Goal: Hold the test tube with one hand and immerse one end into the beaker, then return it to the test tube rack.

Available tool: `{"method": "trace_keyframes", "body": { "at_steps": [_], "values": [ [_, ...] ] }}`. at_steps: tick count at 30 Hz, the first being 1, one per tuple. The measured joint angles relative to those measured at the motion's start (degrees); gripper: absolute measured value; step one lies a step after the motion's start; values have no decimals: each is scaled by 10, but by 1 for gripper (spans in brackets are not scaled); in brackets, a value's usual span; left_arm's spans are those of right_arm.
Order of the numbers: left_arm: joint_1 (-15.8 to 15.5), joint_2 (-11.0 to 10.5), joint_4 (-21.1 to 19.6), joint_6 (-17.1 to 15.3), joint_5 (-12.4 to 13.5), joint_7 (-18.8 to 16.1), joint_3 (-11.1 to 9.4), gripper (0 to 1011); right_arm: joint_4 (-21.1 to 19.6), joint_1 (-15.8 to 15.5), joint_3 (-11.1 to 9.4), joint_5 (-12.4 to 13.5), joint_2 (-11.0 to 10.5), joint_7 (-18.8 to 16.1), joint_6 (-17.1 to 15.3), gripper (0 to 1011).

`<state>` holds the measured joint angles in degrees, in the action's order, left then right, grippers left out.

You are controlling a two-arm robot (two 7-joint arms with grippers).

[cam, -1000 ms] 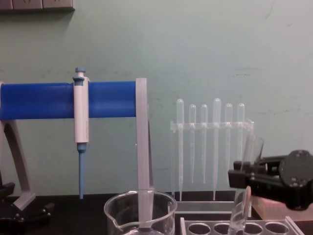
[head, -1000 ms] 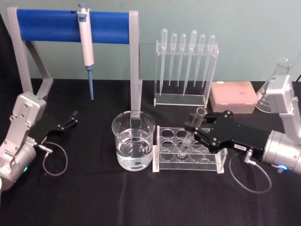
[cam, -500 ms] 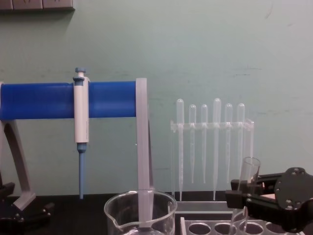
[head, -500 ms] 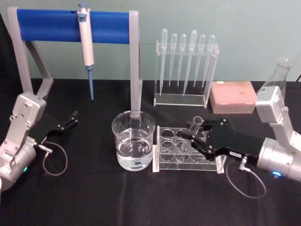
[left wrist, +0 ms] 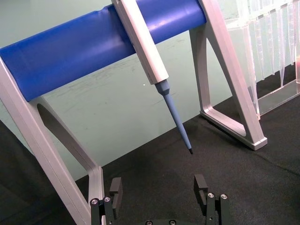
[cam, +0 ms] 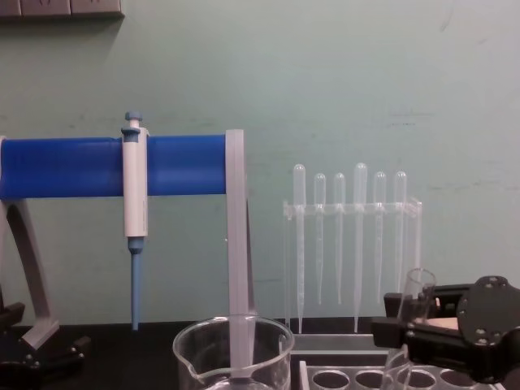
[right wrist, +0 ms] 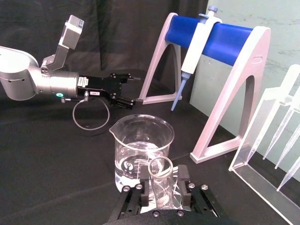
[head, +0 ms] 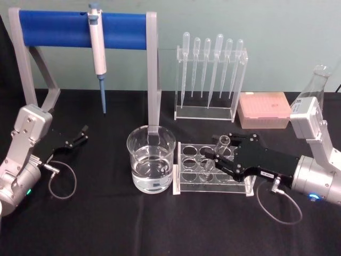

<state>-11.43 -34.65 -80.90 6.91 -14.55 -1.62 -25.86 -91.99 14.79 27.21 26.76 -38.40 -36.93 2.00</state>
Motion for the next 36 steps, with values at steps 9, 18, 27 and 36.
{"method": "trace_keyframes", "body": {
  "at_steps": [9, 18, 27, 36],
  "values": [
    [0, 0, 0, 0, 0, 0, 0, 1000, -20, -15, -25, 18, 0, 3, 19, 635],
    [0, 0, 0, 0, 0, 0, 0, 1000, -51, -58, -91, 93, 12, 18, 56, 904],
    [0, 0, 0, 0, 0, 0, 0, 1000, -67, -125, -147, 61, 56, 165, 66, 1002],
    [0, 0, 0, 0, 0, 0, 0, 1000, -43, -166, -156, -32, 117, 315, 58, 1002]
  ]
}}
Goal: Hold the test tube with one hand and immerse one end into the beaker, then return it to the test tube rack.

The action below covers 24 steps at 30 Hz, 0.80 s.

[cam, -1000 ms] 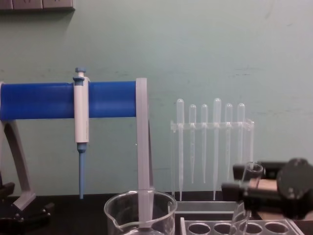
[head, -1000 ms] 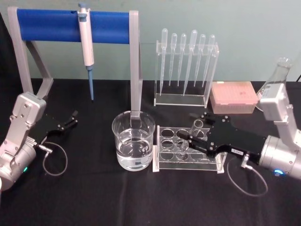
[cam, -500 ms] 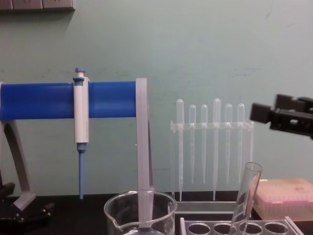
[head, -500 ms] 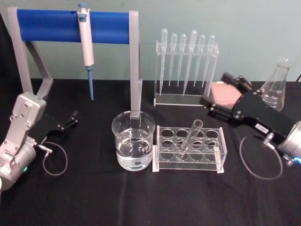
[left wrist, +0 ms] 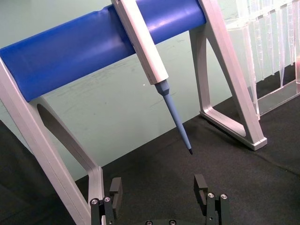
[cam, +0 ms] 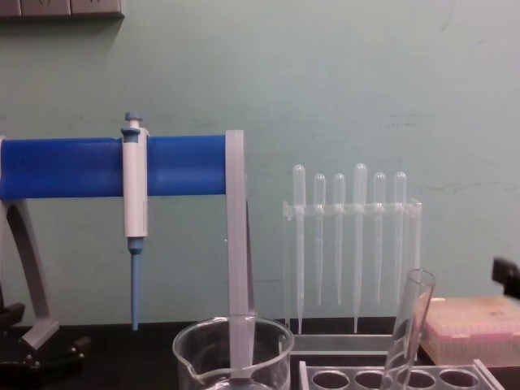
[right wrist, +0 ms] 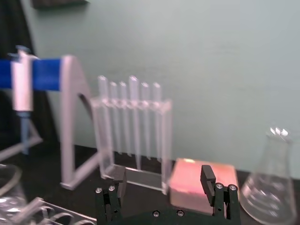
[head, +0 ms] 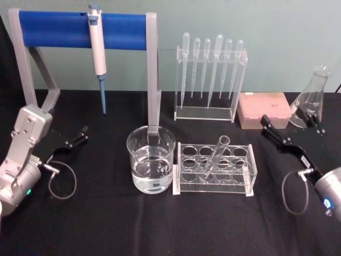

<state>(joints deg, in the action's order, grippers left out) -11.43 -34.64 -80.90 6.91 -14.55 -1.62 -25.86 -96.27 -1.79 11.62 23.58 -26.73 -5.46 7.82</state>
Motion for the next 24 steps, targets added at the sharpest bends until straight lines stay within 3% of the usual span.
{"method": "trace_keyframes", "body": {
  "at_steps": [7, 24],
  "values": [
    [0, 0, 0, 0, 0, 0, 0, 1000, 29, -2, 0, -33, 23, 22, 12, 1002],
    [0, 0, 0, 0, 0, 0, 0, 1000, 33, -1, -1, -34, 23, 14, 17, 1003]
  ]
}}
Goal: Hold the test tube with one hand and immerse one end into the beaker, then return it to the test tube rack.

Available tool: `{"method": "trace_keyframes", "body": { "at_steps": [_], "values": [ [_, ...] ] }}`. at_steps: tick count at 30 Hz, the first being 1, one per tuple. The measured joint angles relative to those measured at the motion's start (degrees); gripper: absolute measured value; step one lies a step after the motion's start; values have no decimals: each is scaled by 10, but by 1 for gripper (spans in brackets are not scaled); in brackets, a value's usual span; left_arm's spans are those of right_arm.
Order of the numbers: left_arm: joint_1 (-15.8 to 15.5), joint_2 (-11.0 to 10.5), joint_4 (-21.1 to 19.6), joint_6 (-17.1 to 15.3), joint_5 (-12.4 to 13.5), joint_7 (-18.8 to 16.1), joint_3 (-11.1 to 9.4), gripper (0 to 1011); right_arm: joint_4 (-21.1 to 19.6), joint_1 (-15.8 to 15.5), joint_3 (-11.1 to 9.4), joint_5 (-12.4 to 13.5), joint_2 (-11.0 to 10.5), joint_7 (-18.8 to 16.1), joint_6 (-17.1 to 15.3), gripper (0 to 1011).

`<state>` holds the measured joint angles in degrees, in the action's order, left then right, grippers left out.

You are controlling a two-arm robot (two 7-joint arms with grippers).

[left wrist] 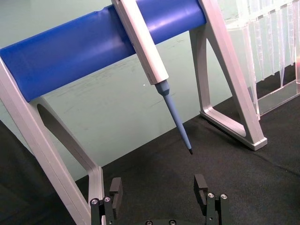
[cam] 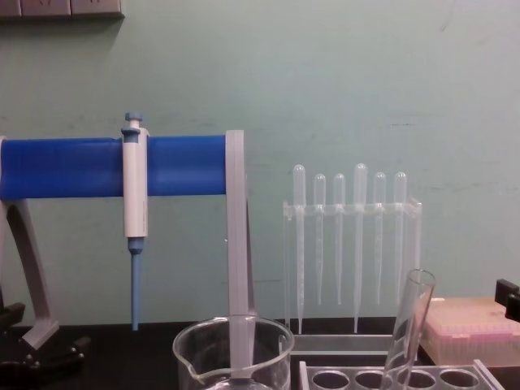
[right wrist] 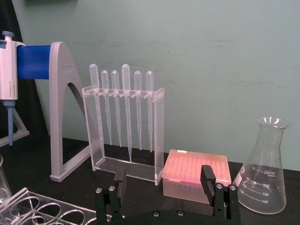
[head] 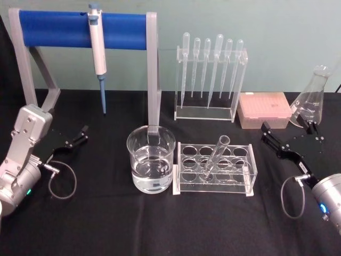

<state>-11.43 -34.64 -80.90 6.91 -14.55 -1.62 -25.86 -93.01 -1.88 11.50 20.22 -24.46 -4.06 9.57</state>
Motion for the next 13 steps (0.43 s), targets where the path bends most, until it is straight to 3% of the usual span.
{"method": "trace_keyframes", "body": {
  "at_steps": [13],
  "values": [
    [0, 0, 0, 0, 0, 0, 0, 1000, -1, 0, 1, 0, 0, 2, -1, 1003]
  ]
}}
